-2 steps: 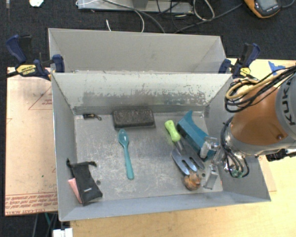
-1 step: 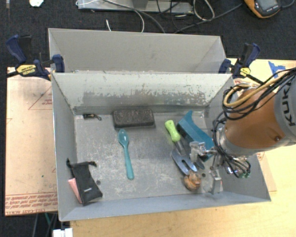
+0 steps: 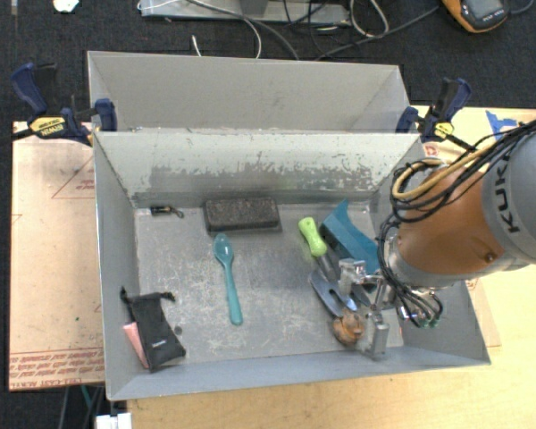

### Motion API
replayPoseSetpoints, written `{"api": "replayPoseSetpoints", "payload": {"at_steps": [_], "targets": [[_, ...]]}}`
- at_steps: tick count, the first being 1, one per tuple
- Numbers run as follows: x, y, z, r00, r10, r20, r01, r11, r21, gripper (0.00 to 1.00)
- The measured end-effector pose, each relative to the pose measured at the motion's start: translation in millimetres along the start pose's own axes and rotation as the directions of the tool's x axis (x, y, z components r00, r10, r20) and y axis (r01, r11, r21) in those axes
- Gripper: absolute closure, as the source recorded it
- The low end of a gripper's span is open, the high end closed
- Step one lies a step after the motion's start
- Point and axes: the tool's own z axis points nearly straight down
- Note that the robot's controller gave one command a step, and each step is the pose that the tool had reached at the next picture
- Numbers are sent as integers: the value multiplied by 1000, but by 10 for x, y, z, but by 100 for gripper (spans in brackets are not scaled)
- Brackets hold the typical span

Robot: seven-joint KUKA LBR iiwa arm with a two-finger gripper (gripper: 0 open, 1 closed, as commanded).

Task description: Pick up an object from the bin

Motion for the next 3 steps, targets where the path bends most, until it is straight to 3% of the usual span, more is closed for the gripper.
{"api": "replayPoseSetpoints", "payload": {"at_steps": [1, 2, 3], "targets": [[-77, 67, 153, 1000, -5, 4, 5, 1000, 1, 100], [-78, 67, 152, 1000, -6, 4, 6, 1000, 1, 100], [-60, 80, -237, 1000, -7, -1, 7, 1000, -1, 100]]}}
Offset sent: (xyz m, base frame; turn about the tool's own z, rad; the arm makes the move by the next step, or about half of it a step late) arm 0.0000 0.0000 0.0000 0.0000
